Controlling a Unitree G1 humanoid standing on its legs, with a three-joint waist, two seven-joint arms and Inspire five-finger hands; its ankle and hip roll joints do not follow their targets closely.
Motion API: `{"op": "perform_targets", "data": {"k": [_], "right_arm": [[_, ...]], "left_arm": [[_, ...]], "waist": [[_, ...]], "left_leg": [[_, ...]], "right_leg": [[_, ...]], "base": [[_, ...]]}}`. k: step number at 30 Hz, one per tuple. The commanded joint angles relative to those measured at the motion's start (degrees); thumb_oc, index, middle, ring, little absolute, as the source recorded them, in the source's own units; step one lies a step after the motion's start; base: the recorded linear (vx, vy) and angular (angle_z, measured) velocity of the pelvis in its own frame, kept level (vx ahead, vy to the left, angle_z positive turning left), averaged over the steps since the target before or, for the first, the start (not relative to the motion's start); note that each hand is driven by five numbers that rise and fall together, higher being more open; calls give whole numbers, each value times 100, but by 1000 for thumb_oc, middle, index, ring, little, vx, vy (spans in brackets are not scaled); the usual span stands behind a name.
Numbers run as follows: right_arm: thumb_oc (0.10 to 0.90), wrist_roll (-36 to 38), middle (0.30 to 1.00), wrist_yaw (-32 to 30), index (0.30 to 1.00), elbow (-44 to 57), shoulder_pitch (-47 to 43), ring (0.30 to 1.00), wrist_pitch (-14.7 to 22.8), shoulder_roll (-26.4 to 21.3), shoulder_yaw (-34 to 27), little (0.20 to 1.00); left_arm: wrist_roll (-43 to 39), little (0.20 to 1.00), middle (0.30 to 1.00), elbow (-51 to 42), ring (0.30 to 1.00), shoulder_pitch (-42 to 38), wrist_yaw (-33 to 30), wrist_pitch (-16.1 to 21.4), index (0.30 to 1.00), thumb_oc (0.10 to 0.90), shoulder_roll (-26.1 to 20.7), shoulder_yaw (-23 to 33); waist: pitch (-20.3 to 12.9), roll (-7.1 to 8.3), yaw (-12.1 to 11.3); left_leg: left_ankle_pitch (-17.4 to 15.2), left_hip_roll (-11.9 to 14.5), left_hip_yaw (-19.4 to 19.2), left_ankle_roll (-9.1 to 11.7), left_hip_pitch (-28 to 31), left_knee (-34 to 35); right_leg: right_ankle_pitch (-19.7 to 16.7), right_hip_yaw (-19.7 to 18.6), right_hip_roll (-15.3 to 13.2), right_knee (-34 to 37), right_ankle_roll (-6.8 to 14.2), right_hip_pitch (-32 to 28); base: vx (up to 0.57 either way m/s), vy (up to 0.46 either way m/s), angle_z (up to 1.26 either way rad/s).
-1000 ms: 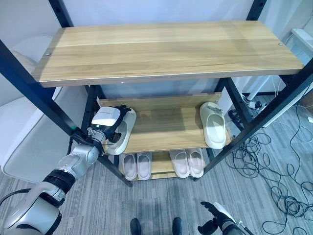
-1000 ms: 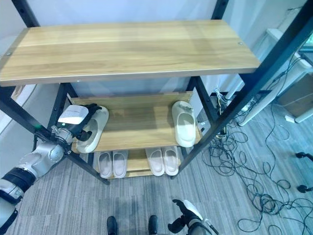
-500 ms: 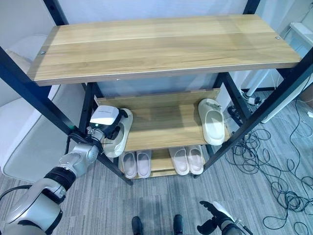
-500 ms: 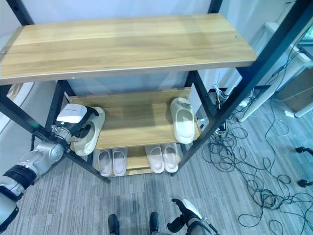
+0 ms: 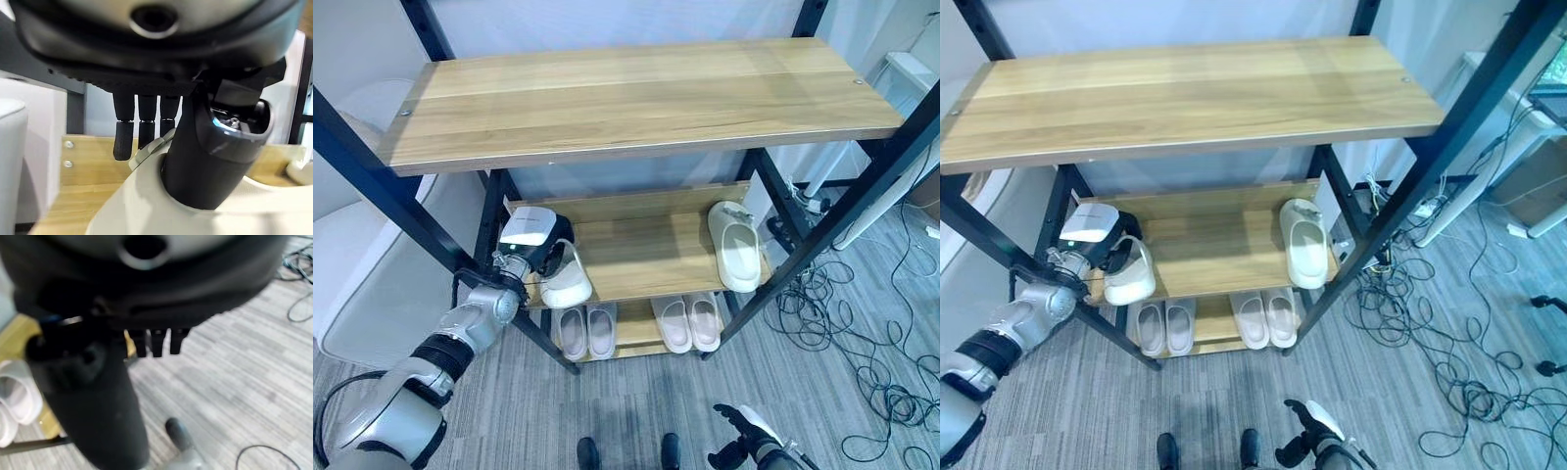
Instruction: Arrange the slippers neatly on the shoe rack.
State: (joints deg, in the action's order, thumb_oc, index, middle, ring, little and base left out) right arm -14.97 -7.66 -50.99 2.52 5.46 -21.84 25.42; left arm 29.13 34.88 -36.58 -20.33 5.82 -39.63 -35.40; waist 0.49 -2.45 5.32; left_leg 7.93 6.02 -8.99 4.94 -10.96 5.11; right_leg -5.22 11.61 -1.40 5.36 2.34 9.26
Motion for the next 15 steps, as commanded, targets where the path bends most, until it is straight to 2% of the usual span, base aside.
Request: {"op": "perform_targets", "data": {"k": [1, 6, 15], "right_arm": [[800, -42, 900, -114, 900, 329, -10, 900, 107, -127, -72, 900], [800, -51, 900, -174, 900, 388, 19, 900, 67, -188, -162, 900], [800, -43, 900, -205, 900, 433, 48, 900, 41, -268, -213, 900]], "left_arm": [[-222, 300, 300, -155, 300, -743, -194, 169, 300, 400, 279, 503], [-499, 300, 300, -537, 300, -866, -271, 234, 300, 400, 701, 500], [-718, 300, 300, -1005, 300, -966, -388, 310, 300, 400, 1029, 500]], "waist": [[-46, 50, 83], [2, -74, 157], [69, -283, 270]], "left_leg": [[-328, -108, -78, 167, 104, -11], [-357, -111, -138, 161, 214, -11], [-397, -112, -301, 140, 346, -11]], "right_leg": [[191, 84, -521, -36, 782, 172], [210, 32, -523, -36, 784, 119], [210, -121, -527, -36, 805, 108]], "base": [[0, 0, 0], [7, -27, -7], [0, 8, -12]]}}
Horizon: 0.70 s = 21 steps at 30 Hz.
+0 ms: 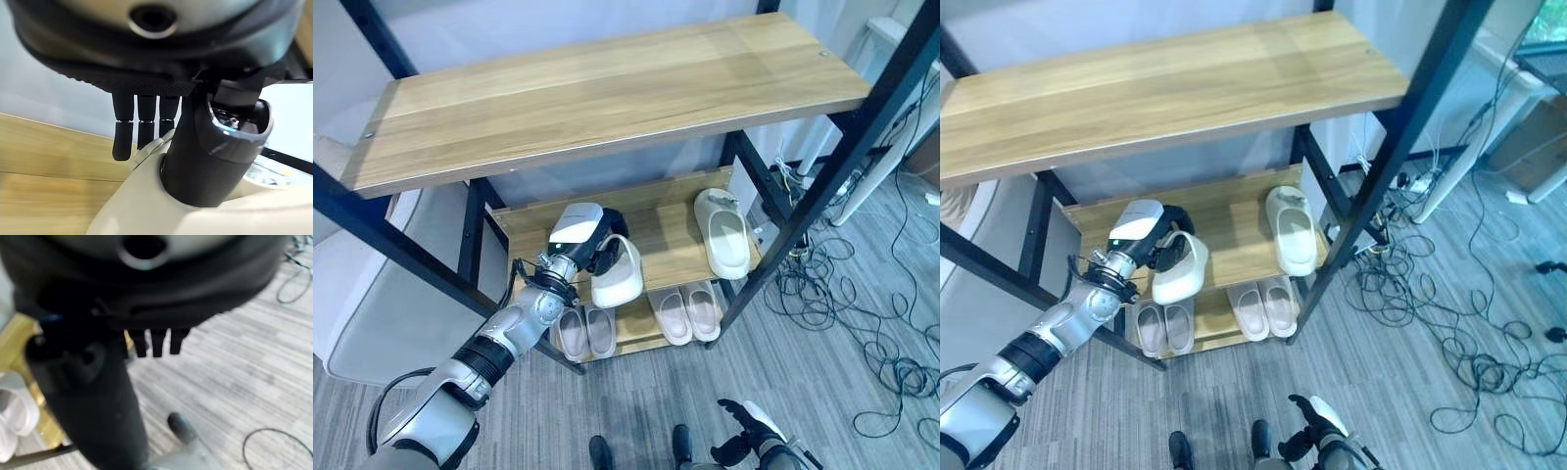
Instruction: Arrange the slippers neatly on the shoe rack.
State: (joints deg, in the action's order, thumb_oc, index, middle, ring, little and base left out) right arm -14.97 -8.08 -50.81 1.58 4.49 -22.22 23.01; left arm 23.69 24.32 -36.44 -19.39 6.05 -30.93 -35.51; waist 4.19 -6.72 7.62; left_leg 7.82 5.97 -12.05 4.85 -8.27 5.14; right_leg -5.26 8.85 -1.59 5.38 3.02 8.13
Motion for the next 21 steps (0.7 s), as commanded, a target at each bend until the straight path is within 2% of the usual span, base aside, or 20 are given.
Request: {"op": "perform_targets", "data": {"k": [1, 4, 5, 12, 15, 21], "right_arm": [[800, -47, 900, -173, 900, 405, 160, 900, 137, -255, 19, 900], [800, -34, 900, -182, 900, 415, 171, 900, 147, -292, -4, 900], [800, -2, 900, -183, 900, 512, 206, 900, 168, -363, -16, 900], [800, 51, 900, -220, 900, 556, 233, 900, 210, -531, -56, 900], [800, 81, 900, -240, 900, 547, 242, 900, 252, -600, -53, 900], [800, 136, 900, -261, 900, 501, 227, 900, 282, -624, -35, 900]], "left_arm": [[-176, 300, 300, 31, 300, -1034, -519, 288, 300, 400, 215, 487], [-79, 300, 300, 59, 300, -1155, -564, 275, 300, 400, 233, 397], [53, 300, 300, 209, 300, -1399, -600, 223, 300, 400, 198, 222], [416, 300, 300, 821, 300, -2113, -766, 94, 300, 400, 18, -224], [582, 300, 300, 1137, 300, -2431, -839, 21, 300, 400, -115, -466], [518, 300, 300, 1594, 300, -2771, -893, -7, 300, 400, -246, -600]], "waist": [[-285, 96, 75], [-264, 42, 117], [-245, -32, 206], [-167, -201, 396], [-144, -244, 456], [-112, -252, 522]], "left_leg": [[-394, -103, -42, 148, 109, -14], [-407, -108, -96, 147, 146, -14], [-419, -105, -156, 148, 175, -14], [-415, -122, -289, 157, 125, -14], [-406, -112, -339, 166, 88, -14], [-373, -99, -355, 182, -15, -14]], "right_leg": [[218, 116, -504, -38, 742, 214], [217, 69, -500, -38, 753, 208], [202, 14, -515, -38, 761, 226], [137, -122, -523, -38, 793, 379], [109, -167, -518, -38, 810, 461], [60, -206, -523, -38, 817, 601]], "base": [[14, 16, -21], [10, 11, -22], [10, 5, -18], [-1, 12, -13], [9, 2, -19], [5, -14, -12]]}}
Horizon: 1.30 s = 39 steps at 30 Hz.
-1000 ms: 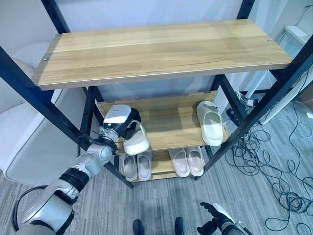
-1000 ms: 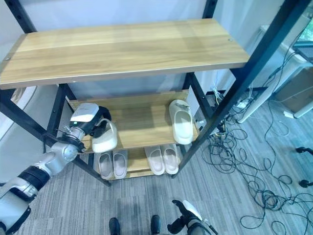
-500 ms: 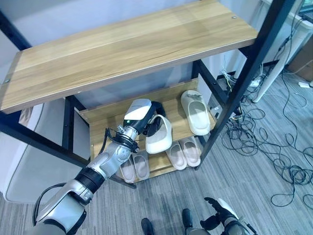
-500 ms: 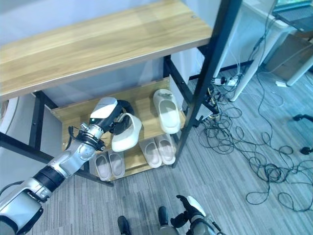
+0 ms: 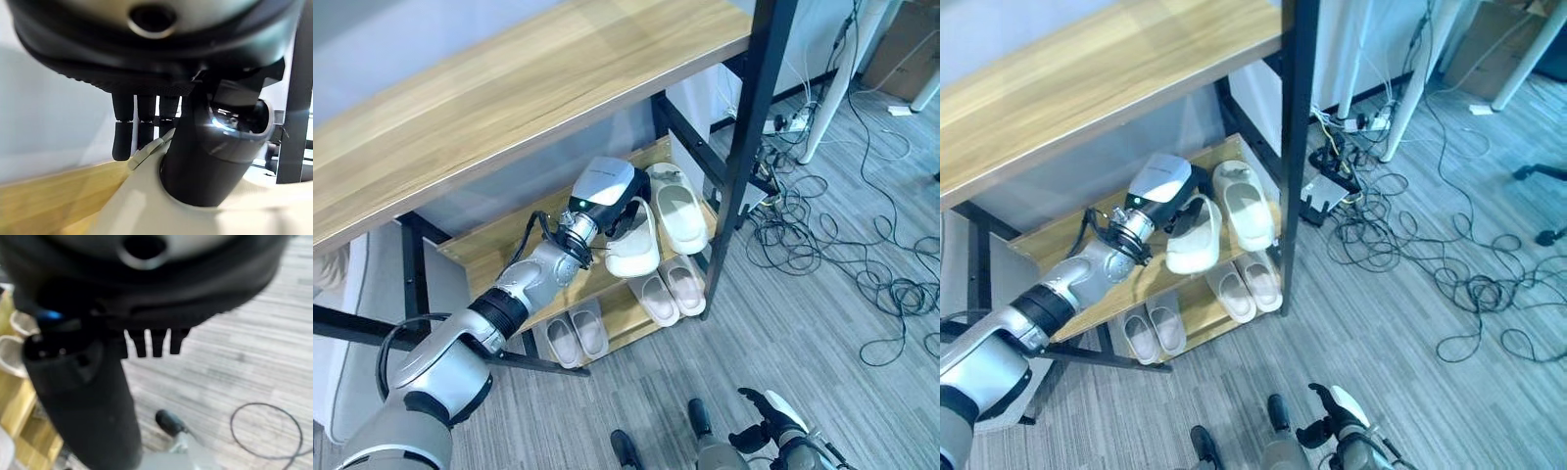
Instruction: Arrange the slippers neatly on the shoe rack.
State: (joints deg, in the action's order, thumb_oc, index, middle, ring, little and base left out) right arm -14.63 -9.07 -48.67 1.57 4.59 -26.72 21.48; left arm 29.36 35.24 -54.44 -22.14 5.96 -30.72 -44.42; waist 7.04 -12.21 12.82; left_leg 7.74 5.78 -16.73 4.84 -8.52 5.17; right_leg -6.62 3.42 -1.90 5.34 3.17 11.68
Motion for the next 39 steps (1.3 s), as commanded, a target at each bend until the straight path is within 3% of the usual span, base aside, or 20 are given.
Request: {"op": "perform_targets", "data": {"k": [1, 16, 17, 18, 19, 21, 31, 39], "right_arm": [[800, 114, 900, -162, 900, 280, 223, 900, 272, -164, 130, 900], [800, 221, 900, -211, 900, 222, 215, 900, 375, -110, 193, 900], [800, 224, 900, -212, 900, 222, 219, 900, 384, -104, 196, 900], [800, 224, 900, -217, 900, 223, 232, 900, 390, -101, 195, 900], [800, 224, 900, -218, 900, 220, 235, 900, 393, -101, 197, 900], [800, 231, 900, -223, 900, 223, 244, 900, 399, -94, 197, 900], [800, 281, 900, -230, 900, 235, 268, 900, 394, -65, 159, 900], [800, 286, 900, -210, 900, 260, 257, 900, 313, 0, 100, 900]], "left_arm": [[-68, 300, 300, 572, 300, -1004, -620, -11, 300, 400, -268, 287], [32, 300, 300, 1262, 300, -1440, -771, -160, 300, 400, -450, 121], [10, 335, 335, 1305, 335, -1466, -783, -163, 335, 424, -440, 137], [-6, 460, 460, 1338, 460, -1485, -788, -161, 460, 507, -435, 145], [-34, 641, 641, 1377, 641, -1518, -804, -166, 641, 627, -425, 143], [-88, 900, 900, 1404, 900, -1567, -823, -161, 900, 800, -418, 163], [-570, 900, 900, 1293, 900, -1575, -819, -58, 900, 800, -324, 383], [-1079, 900, 900, 727, 900, -1157, -409, 133, 900, 800, -97, 591]], "waist": [[-391, 298, 10], [-367, 331, 47], [-368, 338, 51], [-369, 340, 55], [-372, 342, 58], [-377, 343, 70], [-398, 327, 63], [-404, 338, -69]], "left_leg": [[-358, -78, 116, 187, -6, -17], [-339, -45, 129, 215, -101, -17], [-339, -43, 130, 216, -101, -17], [-343, -44, 130, 215, -99, -17], [-342, -43, 128, 216, -100, -17], [-347, -43, 122, 217, -101, -17], [-353, -34, 146, 222, -80, -17], [-345, -34, 234, 217, -29, -17]], "right_leg": [[185, 332, -494, -34, 801, 265], [169, 327, -457, -34, 788, 392], [168, 328, -452, -34, 787, 394], [168, 330, -449, -34, 786, 395], [165, 334, -447, -34, 785, 398], [164, 330, -446, -34, 787, 402], [180, 354, -427, -34, 771, 378], [236, 476, -425, -34, 745, 246]], "base": [[11, -35, -3], [0, -2, 0], [0, 0, 0], [0, 0, 0], [0, 0, 0], [0, 0, 0], [0, 0, 0], [-6, -10, 7]]}}
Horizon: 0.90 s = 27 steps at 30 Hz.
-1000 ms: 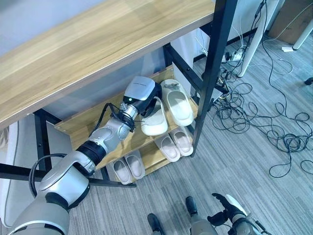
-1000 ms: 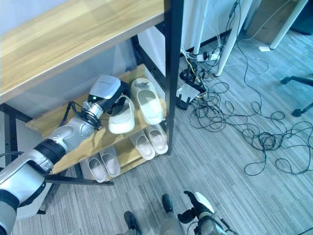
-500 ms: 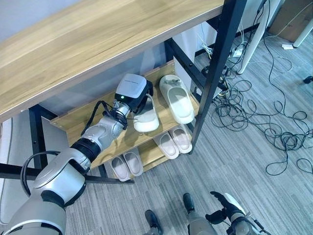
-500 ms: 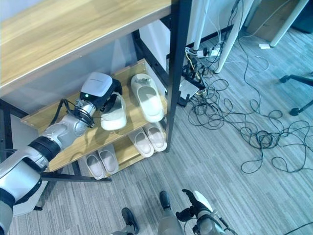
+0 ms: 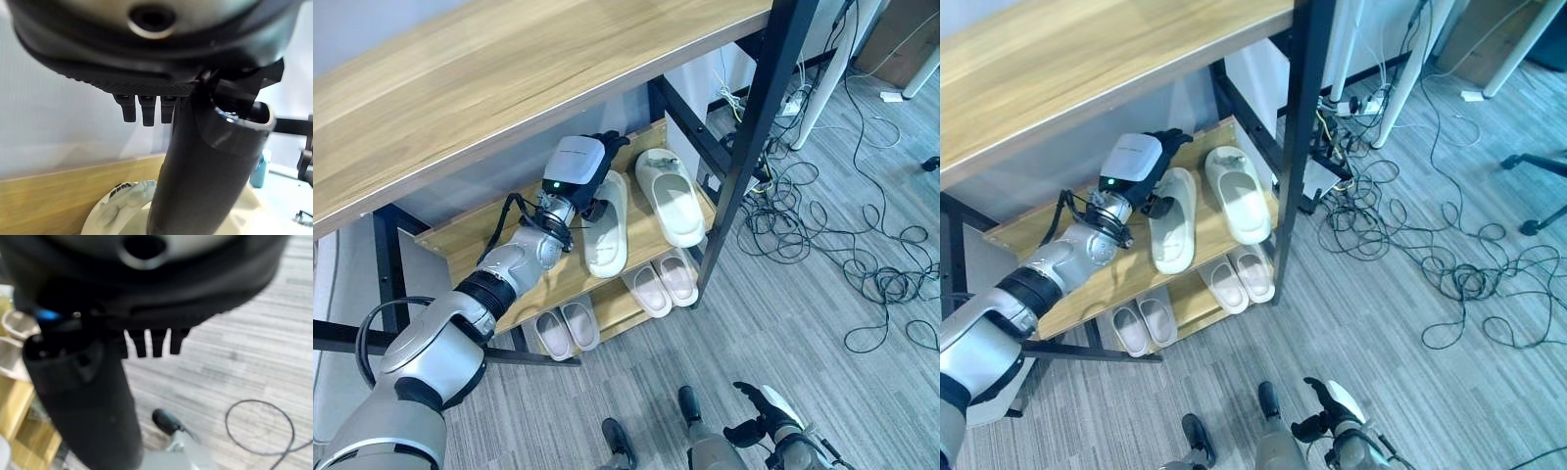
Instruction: Arrange the slippers neatly on the shoe rack.
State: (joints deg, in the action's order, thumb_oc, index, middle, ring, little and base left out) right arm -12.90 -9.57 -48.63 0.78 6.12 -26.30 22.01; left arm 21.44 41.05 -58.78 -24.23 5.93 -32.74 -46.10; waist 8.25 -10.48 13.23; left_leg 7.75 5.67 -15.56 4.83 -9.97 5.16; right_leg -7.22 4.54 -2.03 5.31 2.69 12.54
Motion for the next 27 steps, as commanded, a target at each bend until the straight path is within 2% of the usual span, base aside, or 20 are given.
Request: {"op": "perform_targets", "data": {"k": [1, 10, 16, 22, 27], "right_arm": [[800, 114, 900, -160, 900, 255, 339, 900, 160, -42, 48, 900], [800, 82, 900, -149, 900, 183, 362, 900, 93, 99, 10, 900], [800, 73, 900, -140, 900, 70, 319, 900, 45, 114, 56, 900], [800, 88, 900, -129, 900, 12, 285, 900, 6, 114, 63, 900], [800, 92, 900, -137, 900, -58, 305, 900, -26, 190, 26, 900]], "left_arm": [[-289, 900, 900, 138, 900, -717, -195, 132, 900, 800, 103, 762], [-598, 900, 900, -473, 900, -45, 130, 216, 900, 800, 356, 1021], [-593, 900, 900, -87, 900, -131, 359, 159, 900, 800, 501, 849], [-786, 900, 900, 79, 900, -301, 547, 208, 900, 800, 475, 756], [-1009, 900, 900, -344, 900, 186, 563, 272, 900, 800, 379, 1045]], "waist": [[-526, 163, -107], [-516, 232, -270], [-498, 246, -299], [-497, 239, -304], [-497, 262, -383]], "left_leg": [[-346, -22, 118, 219, 118, -16], [-336, -36, 244, 214, 157, -16], [-297, -34, 313, 221, 104, -16], [-275, -30, 305, 223, 73, -16], [-283, -30, 299, 213, 129, -16]], "right_leg": [[297, 367, -412, -31, 793, 156], [347, 525, -419, -31, 761, 9], [334, 612, -428, -31, 750, 22], [318, 629, -432, -31, 753, 57], [332, 630, -432, -31, 738, -7]], "base": [[-18, -12, 9], [-12, -10, 6], [-25, -4, 15], [0, 0, 0], [0, 0, 0]]}}
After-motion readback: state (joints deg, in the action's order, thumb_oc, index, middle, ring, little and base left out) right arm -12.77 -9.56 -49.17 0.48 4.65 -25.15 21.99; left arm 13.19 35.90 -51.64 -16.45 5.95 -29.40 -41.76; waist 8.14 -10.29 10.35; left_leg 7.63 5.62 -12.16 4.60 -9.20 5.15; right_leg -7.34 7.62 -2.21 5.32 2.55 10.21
